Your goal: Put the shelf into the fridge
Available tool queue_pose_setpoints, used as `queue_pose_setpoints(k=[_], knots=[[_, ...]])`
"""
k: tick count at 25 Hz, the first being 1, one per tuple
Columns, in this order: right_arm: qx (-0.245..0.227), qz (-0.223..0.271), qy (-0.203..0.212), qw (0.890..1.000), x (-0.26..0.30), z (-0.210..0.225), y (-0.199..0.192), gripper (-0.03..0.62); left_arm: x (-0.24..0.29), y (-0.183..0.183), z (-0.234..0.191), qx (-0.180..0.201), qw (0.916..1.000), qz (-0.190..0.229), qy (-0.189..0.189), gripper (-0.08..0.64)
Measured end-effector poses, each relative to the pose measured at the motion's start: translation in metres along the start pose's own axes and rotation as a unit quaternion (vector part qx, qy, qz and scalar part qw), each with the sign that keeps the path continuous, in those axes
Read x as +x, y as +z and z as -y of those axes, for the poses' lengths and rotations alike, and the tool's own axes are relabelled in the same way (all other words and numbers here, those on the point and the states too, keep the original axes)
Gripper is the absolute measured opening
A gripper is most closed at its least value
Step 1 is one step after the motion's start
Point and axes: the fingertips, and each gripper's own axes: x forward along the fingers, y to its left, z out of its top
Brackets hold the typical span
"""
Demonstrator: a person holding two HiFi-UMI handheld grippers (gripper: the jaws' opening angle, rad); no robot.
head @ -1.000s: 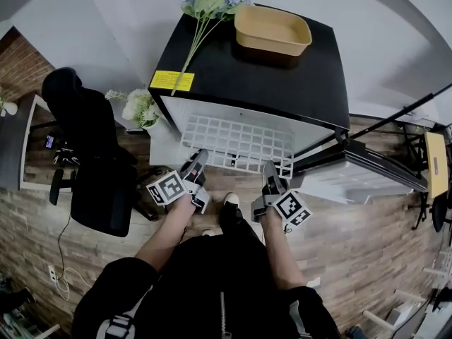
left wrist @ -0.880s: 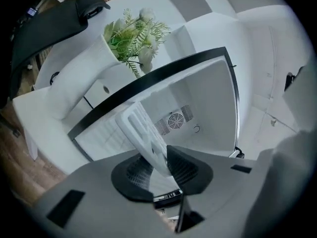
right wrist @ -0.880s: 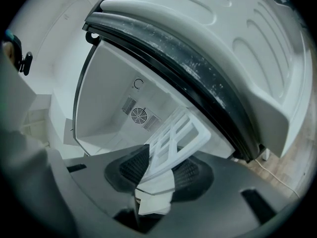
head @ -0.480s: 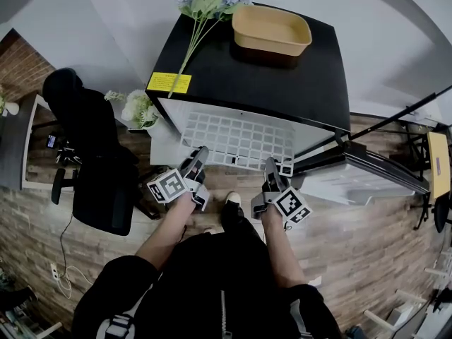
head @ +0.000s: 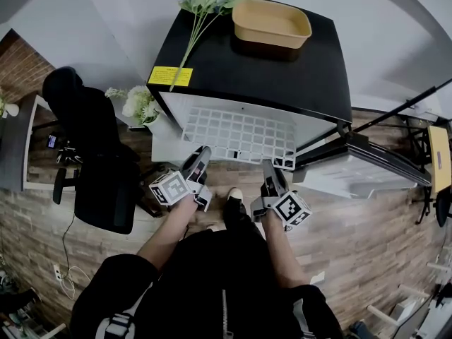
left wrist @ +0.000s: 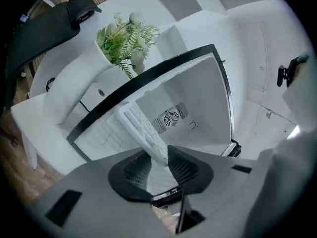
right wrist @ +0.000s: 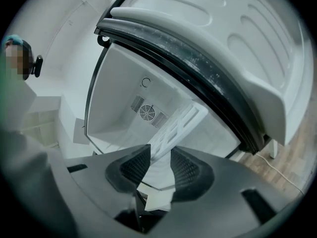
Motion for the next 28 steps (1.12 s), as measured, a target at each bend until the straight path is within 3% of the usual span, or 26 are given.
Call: queue_pose_setpoints(k=[14,28], knots=[[0.005,-0.007,-0.031,0.999,0.013,0.009,0.005,0.121,0.013,0.003,-0.008,-0.003,1.0,0.0,0.008,0.101],[0.011,-0.006,-0.029,0.999,0.055,0.014,0.028,0.121,0.056,0.023,-0.016,-0.007,0.9998,0.01,0.017,0.101]])
